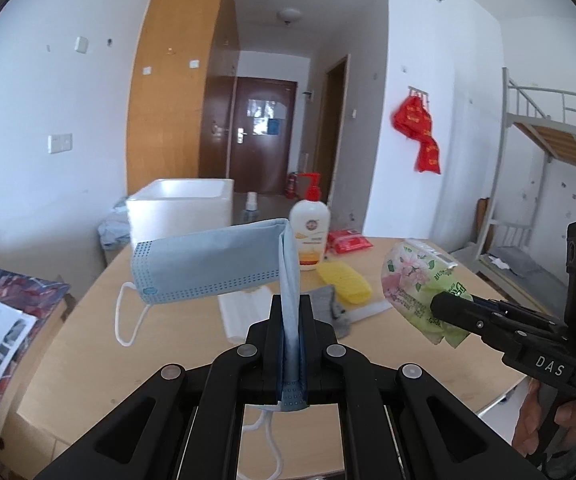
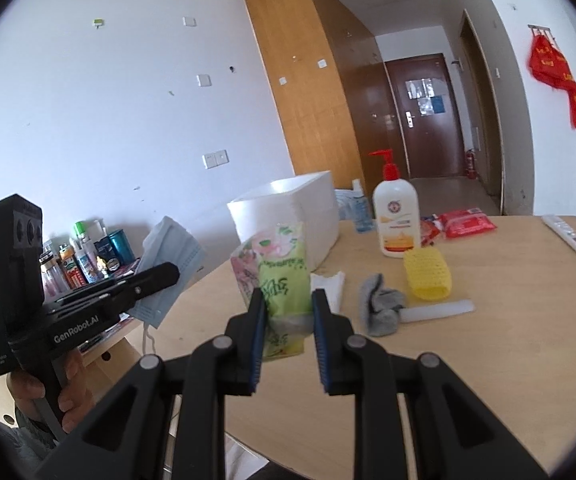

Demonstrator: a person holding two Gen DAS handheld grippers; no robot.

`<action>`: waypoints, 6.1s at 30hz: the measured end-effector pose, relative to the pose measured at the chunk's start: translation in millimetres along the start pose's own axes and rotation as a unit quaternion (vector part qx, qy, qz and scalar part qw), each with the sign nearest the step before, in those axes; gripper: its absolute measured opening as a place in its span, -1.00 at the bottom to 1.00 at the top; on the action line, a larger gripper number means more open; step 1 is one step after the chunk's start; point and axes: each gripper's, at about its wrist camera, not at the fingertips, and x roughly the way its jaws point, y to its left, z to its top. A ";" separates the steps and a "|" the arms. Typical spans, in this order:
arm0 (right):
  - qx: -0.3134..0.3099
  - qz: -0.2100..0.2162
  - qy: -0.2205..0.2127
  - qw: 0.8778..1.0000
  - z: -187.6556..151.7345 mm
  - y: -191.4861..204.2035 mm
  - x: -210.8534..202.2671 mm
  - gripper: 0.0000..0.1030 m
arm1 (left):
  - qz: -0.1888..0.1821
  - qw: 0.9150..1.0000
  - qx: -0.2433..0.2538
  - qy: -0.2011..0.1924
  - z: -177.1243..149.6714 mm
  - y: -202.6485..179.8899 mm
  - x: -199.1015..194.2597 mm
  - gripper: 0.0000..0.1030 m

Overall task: Organize soft objects
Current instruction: 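Carry the mask with the left gripper while the right gripper carries the pack toward the foam box, then open the left gripper to drop the mask into the white foam box, then lower the wet-wipes pack into the foam box and open the right gripper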

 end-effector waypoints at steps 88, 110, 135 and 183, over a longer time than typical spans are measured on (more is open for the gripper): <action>-0.071 -0.007 0.024 0.997 137.7 46.6 170.6 -0.49 | 0.055 0.998 -0.030 0.011 129.8 97.1 116.1 -0.89; -0.056 -0.008 0.036 0.998 165.9 17.4 238.4 -0.49 | 0.031 0.998 -0.039 0.033 163.7 135.4 205.2 -0.89; -0.039 -0.001 0.064 0.997 169.6 7.7 267.4 -0.49 | 0.029 0.992 -0.038 0.116 165.7 153.6 268.5 -0.89; -0.047 0.003 0.078 0.996 161.4 12.0 280.6 -0.50 | 0.167 0.985 -0.039 0.004 152.2 176.6 204.4 0.80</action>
